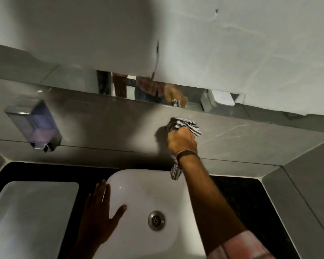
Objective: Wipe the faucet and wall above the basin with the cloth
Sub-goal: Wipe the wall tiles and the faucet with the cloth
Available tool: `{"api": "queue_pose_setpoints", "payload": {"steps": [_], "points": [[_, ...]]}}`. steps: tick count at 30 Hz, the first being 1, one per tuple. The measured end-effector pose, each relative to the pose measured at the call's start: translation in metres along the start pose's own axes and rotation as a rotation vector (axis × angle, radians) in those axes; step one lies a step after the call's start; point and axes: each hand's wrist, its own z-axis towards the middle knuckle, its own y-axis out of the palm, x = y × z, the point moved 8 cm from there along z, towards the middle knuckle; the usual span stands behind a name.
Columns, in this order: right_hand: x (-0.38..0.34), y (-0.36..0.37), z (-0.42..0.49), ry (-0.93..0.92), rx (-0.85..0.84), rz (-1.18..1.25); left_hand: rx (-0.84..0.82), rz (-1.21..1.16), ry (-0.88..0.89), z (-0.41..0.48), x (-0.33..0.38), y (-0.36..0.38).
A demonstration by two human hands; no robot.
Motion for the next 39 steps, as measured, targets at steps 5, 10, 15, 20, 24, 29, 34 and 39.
{"api": "queue_pose_setpoints", "payload": {"steps": [5,10,15,20,24,29,34,39], "points": [[-0.030,0.006,-0.020,-0.299,0.042,-0.514,-0.002,-0.038,-0.004,0.002,0.000,-0.006],[-0.039,0.015,-0.013,-0.246,-0.002,-0.624,-0.009,-0.060,-0.007,0.003,0.000,-0.006],[-0.038,-0.006,0.013,-0.022,-0.195,-0.303,-0.008,-0.069,0.003,0.001,0.001,-0.004],[-0.058,0.014,-0.012,-0.274,-0.035,-0.600,-0.002,-0.039,-0.006,0.004,-0.003,-0.004],[-0.044,-0.002,0.026,-0.110,-0.256,-0.205,0.001,-0.046,-0.009,0.003,-0.003,-0.002],[0.020,-0.011,0.051,0.208,-0.451,0.619,0.018,-0.032,-0.011,0.003,-0.001,-0.003],[0.071,0.026,0.057,0.432,-0.745,1.149,0.017,0.038,-0.027,0.004,-0.005,0.000],[0.069,0.073,0.035,0.312,-1.049,1.558,0.022,0.088,-0.030,0.005,-0.005,0.002]]}}
